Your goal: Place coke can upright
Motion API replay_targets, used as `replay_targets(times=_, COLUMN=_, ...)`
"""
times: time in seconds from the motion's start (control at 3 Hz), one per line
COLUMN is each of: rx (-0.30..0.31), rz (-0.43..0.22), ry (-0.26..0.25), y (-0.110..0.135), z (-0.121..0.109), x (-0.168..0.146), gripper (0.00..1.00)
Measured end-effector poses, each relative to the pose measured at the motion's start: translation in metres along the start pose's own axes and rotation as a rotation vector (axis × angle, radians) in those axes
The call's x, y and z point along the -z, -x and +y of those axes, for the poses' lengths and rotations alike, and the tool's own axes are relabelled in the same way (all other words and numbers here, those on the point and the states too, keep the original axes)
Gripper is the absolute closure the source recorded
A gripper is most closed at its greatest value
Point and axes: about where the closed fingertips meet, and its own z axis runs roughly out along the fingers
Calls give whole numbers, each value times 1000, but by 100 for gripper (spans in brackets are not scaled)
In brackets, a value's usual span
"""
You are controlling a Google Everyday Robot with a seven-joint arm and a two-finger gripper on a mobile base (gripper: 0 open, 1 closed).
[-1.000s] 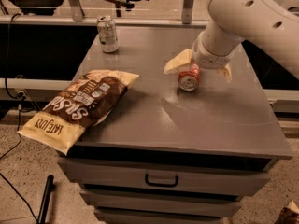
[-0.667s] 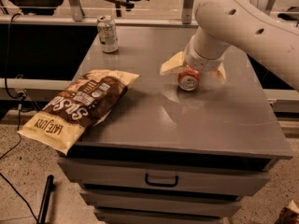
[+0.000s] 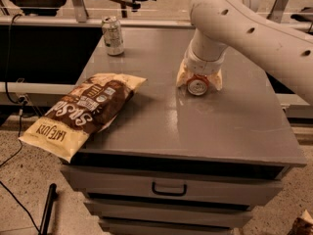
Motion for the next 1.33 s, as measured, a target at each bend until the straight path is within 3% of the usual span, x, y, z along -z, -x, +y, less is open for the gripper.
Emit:
replay_targets(times=0.67, rx=-1, rz=-15, ry=-3, y=-2, z=0, x=8, gripper=88)
replay_targets(times=1.0, rx=-1, rz=-15, ry=-3, y=-2, z=0, x=8, gripper=100)
replay_targets(times=1.33, rx=-31, rz=-40, ry=-41, y=1, z=0, x=15, gripper=100)
